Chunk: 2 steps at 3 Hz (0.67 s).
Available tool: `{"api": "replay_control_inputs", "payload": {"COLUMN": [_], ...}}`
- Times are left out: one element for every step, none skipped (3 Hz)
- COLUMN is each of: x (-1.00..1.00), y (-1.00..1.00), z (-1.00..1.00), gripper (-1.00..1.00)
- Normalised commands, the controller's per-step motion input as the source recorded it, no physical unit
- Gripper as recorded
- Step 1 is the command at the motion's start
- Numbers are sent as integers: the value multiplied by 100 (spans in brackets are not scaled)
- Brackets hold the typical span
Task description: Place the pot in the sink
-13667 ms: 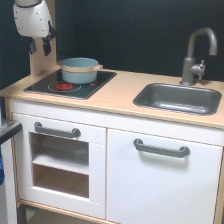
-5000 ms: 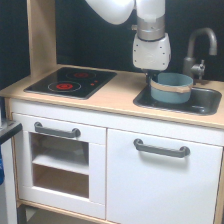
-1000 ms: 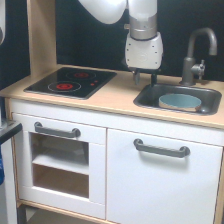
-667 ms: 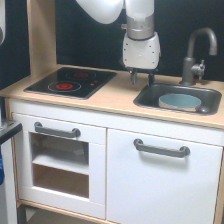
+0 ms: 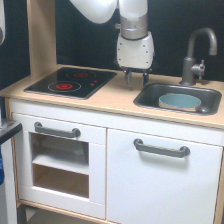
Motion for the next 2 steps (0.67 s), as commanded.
{"api": "replay_control_inputs", "payload": {"x": [-33,-34], "y": [-4,-5], "z": [31,31], "gripper": [100,100]}}
